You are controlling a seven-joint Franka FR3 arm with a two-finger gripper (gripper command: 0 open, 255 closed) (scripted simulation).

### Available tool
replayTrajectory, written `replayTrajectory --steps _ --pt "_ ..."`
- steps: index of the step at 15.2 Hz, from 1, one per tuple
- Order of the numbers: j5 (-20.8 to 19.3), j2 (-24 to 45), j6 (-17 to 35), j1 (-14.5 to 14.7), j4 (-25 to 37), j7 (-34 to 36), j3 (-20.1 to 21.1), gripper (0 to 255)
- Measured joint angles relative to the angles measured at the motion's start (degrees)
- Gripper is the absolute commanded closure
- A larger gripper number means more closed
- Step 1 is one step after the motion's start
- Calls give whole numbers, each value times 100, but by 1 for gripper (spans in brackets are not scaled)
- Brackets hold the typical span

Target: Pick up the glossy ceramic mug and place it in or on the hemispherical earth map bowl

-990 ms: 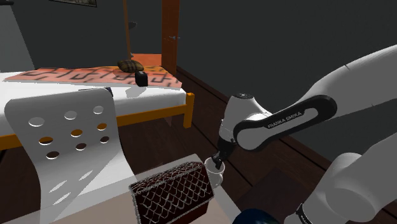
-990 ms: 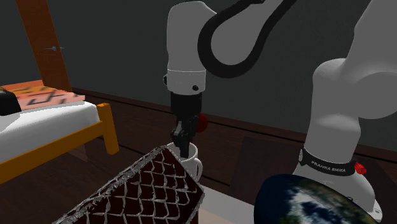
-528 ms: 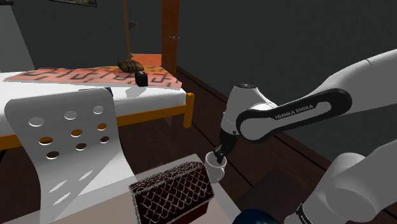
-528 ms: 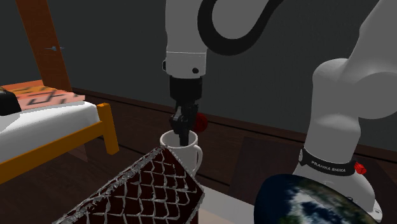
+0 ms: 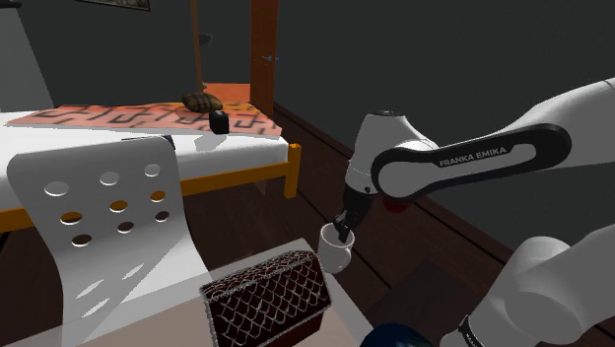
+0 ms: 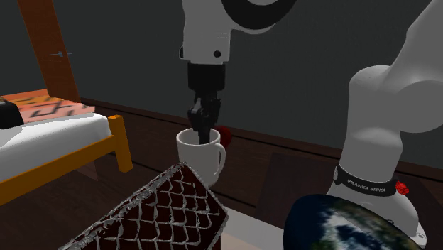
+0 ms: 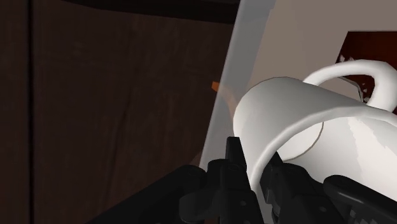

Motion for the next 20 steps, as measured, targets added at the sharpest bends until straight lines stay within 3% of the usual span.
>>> replayTrajectory --steps 20 --pt "-141 -555 -1705 -39 1152 67 -220 255"
